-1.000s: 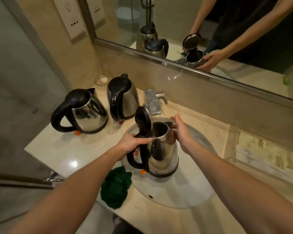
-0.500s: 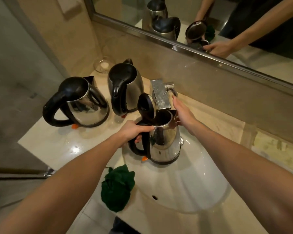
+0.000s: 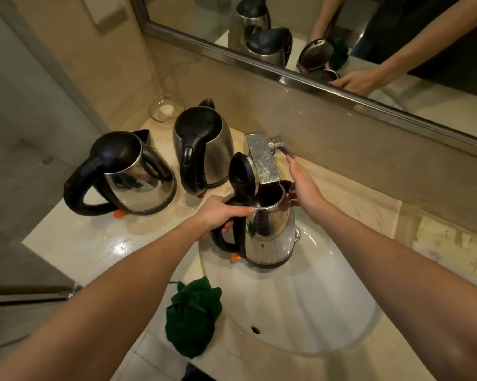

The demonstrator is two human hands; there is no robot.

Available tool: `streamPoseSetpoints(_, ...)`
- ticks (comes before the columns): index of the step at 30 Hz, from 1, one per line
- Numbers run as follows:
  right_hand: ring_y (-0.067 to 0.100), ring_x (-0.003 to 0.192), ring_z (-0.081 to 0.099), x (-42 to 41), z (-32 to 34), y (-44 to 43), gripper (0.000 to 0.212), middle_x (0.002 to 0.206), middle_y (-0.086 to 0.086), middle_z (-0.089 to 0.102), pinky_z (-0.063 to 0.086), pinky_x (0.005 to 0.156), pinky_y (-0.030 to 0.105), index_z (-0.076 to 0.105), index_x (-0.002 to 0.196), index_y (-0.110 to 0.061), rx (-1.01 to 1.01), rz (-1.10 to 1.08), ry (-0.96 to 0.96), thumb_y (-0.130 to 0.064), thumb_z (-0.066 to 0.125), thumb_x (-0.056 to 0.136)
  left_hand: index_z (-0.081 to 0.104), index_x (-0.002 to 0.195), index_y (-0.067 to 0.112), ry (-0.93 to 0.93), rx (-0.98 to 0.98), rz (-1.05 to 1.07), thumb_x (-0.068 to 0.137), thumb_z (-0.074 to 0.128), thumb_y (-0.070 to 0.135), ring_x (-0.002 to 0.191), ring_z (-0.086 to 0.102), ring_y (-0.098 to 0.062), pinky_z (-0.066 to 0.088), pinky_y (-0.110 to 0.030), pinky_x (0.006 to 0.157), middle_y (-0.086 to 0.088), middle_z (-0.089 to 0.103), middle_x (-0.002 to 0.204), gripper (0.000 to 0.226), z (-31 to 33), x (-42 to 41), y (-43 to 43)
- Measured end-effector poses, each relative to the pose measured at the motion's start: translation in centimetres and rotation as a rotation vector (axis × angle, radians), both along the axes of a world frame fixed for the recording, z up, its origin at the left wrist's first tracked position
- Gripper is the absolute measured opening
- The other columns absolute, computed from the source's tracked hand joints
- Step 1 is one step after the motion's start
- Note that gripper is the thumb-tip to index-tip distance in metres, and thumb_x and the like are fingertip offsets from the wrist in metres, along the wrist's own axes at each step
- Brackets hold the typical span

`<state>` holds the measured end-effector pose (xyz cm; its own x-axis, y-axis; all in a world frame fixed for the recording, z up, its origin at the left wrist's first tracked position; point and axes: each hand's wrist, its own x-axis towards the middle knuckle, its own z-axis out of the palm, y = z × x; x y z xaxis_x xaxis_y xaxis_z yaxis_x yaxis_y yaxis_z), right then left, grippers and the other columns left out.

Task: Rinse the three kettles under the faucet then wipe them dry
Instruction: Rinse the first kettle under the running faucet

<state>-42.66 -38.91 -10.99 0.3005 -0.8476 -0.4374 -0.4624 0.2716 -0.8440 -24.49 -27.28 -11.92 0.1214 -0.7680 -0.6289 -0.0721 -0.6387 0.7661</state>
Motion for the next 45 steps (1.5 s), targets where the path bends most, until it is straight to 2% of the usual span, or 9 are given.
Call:
streamPoseSetpoints(6, 0.019, 0.145, 0.027, -0.4, -0.6, -0.2, 0.059, 0.158, -0.014, 0.028, 0.028, 0.115, 0.053, 0.03, 0.146, -0.051, -0.033, 0.041, 0.007, -0.074, 0.021, 0.092, 0.07, 0.094, 0.006, 0.023, -0.008, 0.001, 0.072, 0.081, 0.035, 0.046, 0.044, -0.016, 0.042, -0.033, 0.057, -0.005, 0.051, 0.053, 0.037, -0.7, 0.2, -0.4)
streamPoseSetpoints(13, 0.017, 0.145, 0.027, -1.0, -1.5, -0.2, 0.063, 0.157, -0.013, 0.031, 0.025, 0.117, 0.051, 0.035, 0.146, -0.047, -0.021, 0.032, 0.024, -0.075, 0.021, 0.091, 0.069, 0.094, 0.005, 0.014, 0.008, -0.015, 0.073, 0.08, 0.033, 0.045, 0.046, -0.015, 0.043, -0.033, 0.06, -0.004, 0.053, 0.051, 0.037, -1.7, 0.0, -0.9)
streamPoseSetpoints(27, 0.023, 0.138, 0.039, -0.3, -3.0, 0.7, 0.078, 0.152, -0.007, 0.041, 0.033, 0.112, 0.054, 0.037, 0.145, -0.044, 0.015, -0.071, 0.02, -0.083, 0.026, 0.079, 0.069, 0.096, 0.006, -0.014, -0.024, -0.038, 0.074, 0.078, 0.033, 0.045, 0.045, -0.017, 0.042, -0.028, 0.054, -0.007, 0.052, 0.055, 0.036, -3.0, 1.1, -0.8)
streamPoseSetpoints(31, 0.022, 0.142, 0.033, 0.0, -3.3, 0.5, 0.066, 0.155, -0.007, 0.035, 0.028, 0.115, 0.053, 0.033, 0.147, -0.042, 0.01, -0.1, -0.023, -0.073, 0.028, 0.09, 0.069, 0.096, 0.009, -0.04, -0.038, -0.011, 0.073, 0.079, 0.036, 0.046, 0.047, -0.016, 0.042, -0.028, 0.053, -0.006, 0.055, 0.055, 0.036, -3.2, 1.4, -0.9)
streamPoseSetpoints(34, 0.017, 0.144, 0.028, 0.2, -3.8, 0.3, 0.056, 0.157, -0.008, 0.031, 0.022, 0.118, 0.044, 0.031, 0.151, -0.034, -0.021, -0.127, -0.024, -0.058, 0.029, 0.1, 0.069, 0.093, 0.013, -0.122, -0.081, -0.008, 0.073, 0.077, 0.041, 0.054, 0.055, -0.014, 0.045, -0.025, 0.056, -0.007, 0.063, 0.067, 0.036, -3.2, 1.0, -1.1)
streamPoseSetpoints(38, 0.015, 0.143, 0.029, 0.2, -4.3, 0.5, 0.054, 0.157, -0.006, 0.032, 0.023, 0.116, 0.036, 0.031, 0.151, -0.028, -0.058, -0.143, -0.002, -0.051, 0.028, 0.103, 0.065, 0.109, 0.019, -0.319, -0.229, 0.028, 0.075, 0.074, 0.048, 0.092, 0.061, -0.008, 0.046, -0.021, 0.078, 0.007, 0.067, 0.099, 0.046, -4.0, 0.1, -0.5)
streamPoseSetpoints(41, 0.017, 0.14, 0.034, 0.0, -4.7, 0.4, 0.052, 0.154, -0.004, 0.037, 0.025, 0.115, 0.038, 0.034, 0.15, -0.027, -0.063, -0.152, 0.034, -0.051, 0.028, 0.103, 0.064, 0.112, 0.019, -0.518, -0.289, 0.013, 0.072, 0.07, 0.058, 0.091, 0.059, -0.009, 0.049, -0.023, 0.079, 0.006, 0.066, 0.1, 0.056, -4.6, -0.2, 0.0)
streamPoseSetpoints(43, 0.017, 0.129, 0.042, -0.2, -5.0, 0.2, 0.048, 0.139, -0.003, 0.048, 0.03, 0.115, 0.043, 0.042, 0.142, -0.027, -0.059, -0.159, 0.049, -0.051, 0.029, 0.103, 0.063, 0.107, 0.019, -0.604, -0.327, 0.019, 0.072, 0.068, 0.061, 0.088, 0.059, -0.008, 0.049, -0.022, 0.078, 0.008, 0.065, 0.094, 0.055, -4.7, -0.3, 0.1)
streamPoseSetpoints(45, 0.014, 0.117, 0.043, -0.3, -5.2, 0.1, 0.049, 0.124, -0.005, 0.047, 0.034, 0.11, 0.04, 0.045, 0.137, -0.021, -0.056, -0.17, 0.057, -0.051, 0.029, 0.103, 0.062, 0.103, 0.022, -0.601, -0.382, 0.093, 0.072, 0.07, 0.058, 0.085, 0.058, -0.005, 0.045, -0.014, 0.074, 0.011, 0.063, 0.089, 0.049, -4.8, -0.6, 0.1)
